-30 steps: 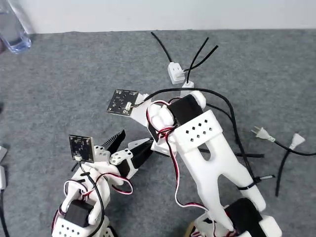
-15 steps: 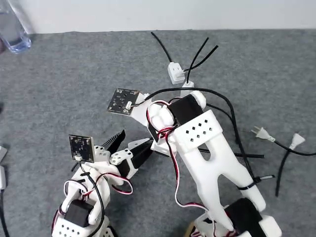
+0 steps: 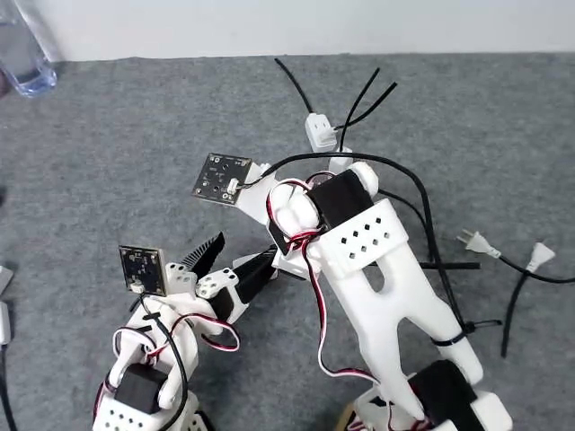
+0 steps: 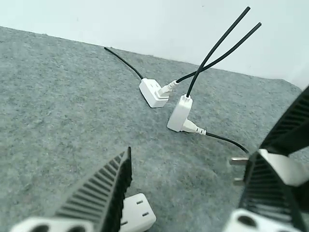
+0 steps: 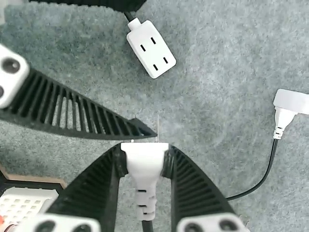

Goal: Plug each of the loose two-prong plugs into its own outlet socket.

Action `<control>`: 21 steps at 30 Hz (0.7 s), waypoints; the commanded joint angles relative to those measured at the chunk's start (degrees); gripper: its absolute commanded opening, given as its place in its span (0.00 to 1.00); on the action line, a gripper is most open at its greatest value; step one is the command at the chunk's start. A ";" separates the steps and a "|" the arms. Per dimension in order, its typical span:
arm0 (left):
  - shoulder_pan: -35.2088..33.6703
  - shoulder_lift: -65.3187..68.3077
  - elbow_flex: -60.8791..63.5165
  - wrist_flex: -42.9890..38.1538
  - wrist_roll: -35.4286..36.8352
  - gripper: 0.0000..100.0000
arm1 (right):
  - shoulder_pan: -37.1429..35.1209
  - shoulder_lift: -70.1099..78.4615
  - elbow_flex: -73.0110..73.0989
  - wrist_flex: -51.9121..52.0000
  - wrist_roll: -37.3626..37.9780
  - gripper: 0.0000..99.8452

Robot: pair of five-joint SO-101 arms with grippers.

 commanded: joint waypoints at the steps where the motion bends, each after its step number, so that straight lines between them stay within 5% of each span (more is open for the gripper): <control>1: 0.09 0.18 0.75 0.00 0.00 0.35 | -0.48 -2.42 -5.36 2.15 -0.62 0.01; 21: 0.09 0.18 0.75 1.05 0.00 0.35 | -0.40 -9.89 -3.16 2.33 -0.62 0.01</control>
